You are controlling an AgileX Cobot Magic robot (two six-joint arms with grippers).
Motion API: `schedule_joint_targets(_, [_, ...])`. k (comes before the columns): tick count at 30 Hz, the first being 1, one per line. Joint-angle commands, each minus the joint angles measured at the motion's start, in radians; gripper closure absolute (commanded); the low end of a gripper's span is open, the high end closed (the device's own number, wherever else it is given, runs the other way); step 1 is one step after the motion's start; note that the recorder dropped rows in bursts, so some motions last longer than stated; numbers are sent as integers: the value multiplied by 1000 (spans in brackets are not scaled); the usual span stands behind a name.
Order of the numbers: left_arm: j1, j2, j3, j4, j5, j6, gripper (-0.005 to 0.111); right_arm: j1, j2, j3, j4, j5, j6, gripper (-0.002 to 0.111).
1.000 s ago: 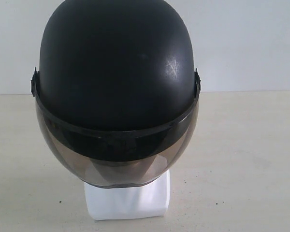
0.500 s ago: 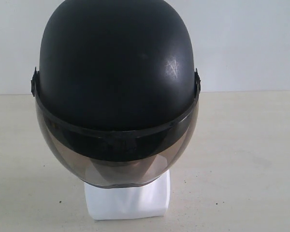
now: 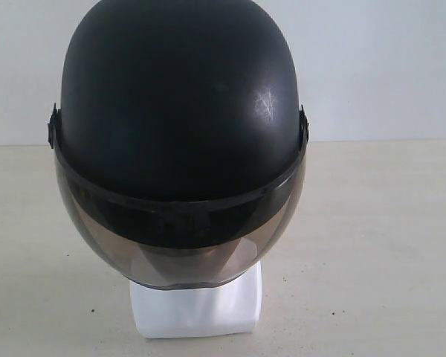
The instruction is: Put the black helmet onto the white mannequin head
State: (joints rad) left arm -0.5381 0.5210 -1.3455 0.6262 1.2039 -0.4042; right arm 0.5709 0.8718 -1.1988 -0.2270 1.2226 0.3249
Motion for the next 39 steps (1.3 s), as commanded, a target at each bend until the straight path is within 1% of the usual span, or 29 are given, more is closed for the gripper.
schedule_joint_targets(1, [18, -94, 8, 31, 11, -116, 102, -4, -6, 1, -5, -1, 1, 102])
schedule_joint_targets(4, [122, -147, 96, 2, -100, -112, 102, -4, -6, 1, -7, -1, 1, 102])
schedule_joint_targets(7, [218, -199, 238, -19, -238, -100, 102, -4, -6, 1, -2, -1, 5, 102])
schedule_joint_targets(9, [276, -240, 358, -58, -366, -100, 102, -4, -6, 1, -2, -1, 5, 102])
schedule_joint_targets(12, [339, -304, 547, -118, -575, -100, 102, -4, -6, 1, -2, -1, 5, 102])
schedule_joint_targets(16, [413, -386, 827, -212, -760, -104, 102, -4, -6, 1, -2, -1, 5, 102])
schedule_joint_targets(19, [456, -434, 991, -294, -889, -104, 102, -4, -6, 1, -2, -1, 5, 102])
schedule_joint_targets(21, [476, -463, 1069, -354, -978, -104, 102, -4, -6, 1, -2, -1, 5, 102])
schedule_joint_targets(22, [493, -497, 1140, -416, -1056, -104, 102, -4, -6, 1, -2, -1, 5, 102])
schedule_joint_targets(23, [505, -521, 1203, -446, -1118, -104, 102, -4, -6, 1, -2, -1, 5, 102])
schedule_joint_targets(24, [514, -521, 1226, -451, -1142, -104, 102, -4, -6, 1, -2, -1, 5, 102])
schedule_joint_targets(25, [528, -521, 1277, -455, -1195, -104, 102, -4, -6, 1, -2, -1, 5, 102])
schedule_joint_targets(27, [534, -521, 1340, -454, -1291, -104, 102, -4, -6, 1, -2, -1, 5, 102])
schedule_joint_targets(28, [534, -521, 1345, -454, -1313, -104, 102, -4, -6, 1, -2, -1, 5, 102])
schedule_joint_targets(29, [534, -521, 1345, -449, -1303, -104, 102, -4, -6, 1, -2, -1, 5, 102])
schedule_joint_targets(30, [534, -521, 1345, -449, -1287, -104, 102, -4, -6, 1, -2, -1, 5, 102])
schedule_joint_targets(32, [539, -521, 1345, -447, -1235, -49, 102, -4, -6, 1, -2, -1, 8, 102])
schedule_joint_targets(34, [539, -521, 1345, -447, -1154, 15, 102, -4, -6, 1, -2, -1, 8, 102])
schedule_joint_targets(38, [539, -521, 1345, -423, -925, 88, 102, -4, -6, 1, -2, -1, 8, 102])
schedule_joint_targets(39, [539, -521, 1345, -415, -924, 88, 102, -4, -6, 1, -2, -1, 8, 102])
